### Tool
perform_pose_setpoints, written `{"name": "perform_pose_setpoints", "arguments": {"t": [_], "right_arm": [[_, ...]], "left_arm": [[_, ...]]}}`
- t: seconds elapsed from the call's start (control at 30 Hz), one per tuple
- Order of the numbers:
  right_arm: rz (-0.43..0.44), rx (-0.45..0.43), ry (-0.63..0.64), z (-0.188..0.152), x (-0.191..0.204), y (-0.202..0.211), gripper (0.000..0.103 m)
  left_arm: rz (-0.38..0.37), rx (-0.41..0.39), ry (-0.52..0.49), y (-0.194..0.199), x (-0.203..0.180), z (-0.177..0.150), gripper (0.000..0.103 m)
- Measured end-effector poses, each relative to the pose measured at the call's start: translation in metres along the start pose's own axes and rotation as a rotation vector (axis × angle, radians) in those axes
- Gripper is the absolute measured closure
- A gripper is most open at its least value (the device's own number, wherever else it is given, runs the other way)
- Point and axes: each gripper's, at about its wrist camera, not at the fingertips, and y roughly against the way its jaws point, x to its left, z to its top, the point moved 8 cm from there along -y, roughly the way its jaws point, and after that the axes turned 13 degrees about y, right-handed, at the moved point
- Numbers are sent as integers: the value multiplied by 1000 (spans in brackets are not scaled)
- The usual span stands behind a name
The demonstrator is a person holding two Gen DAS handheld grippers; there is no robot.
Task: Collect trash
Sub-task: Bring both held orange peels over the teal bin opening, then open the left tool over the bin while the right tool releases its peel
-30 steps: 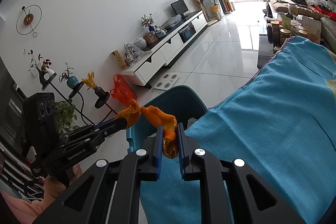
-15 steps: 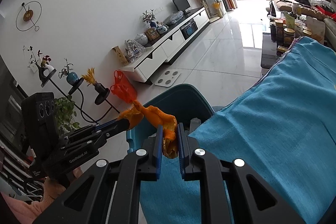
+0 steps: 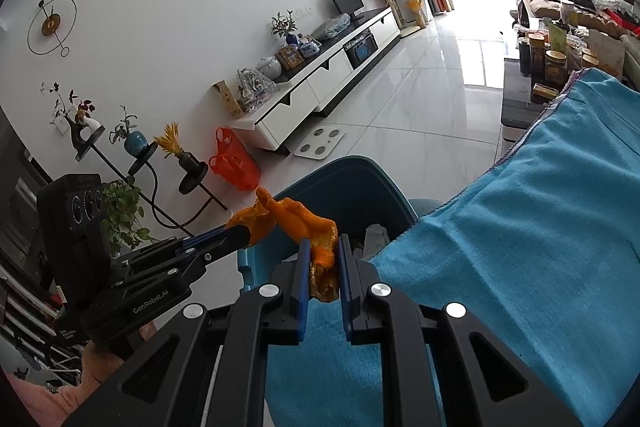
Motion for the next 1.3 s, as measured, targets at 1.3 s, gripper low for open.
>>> {"name": "perform_pose_setpoints", "arguments": {"t": [1.3], "right_arm": [[-2,100,-13,8,0,-52,91]], "left_arm": [[49,28,36,-43,5,0,91]]}}
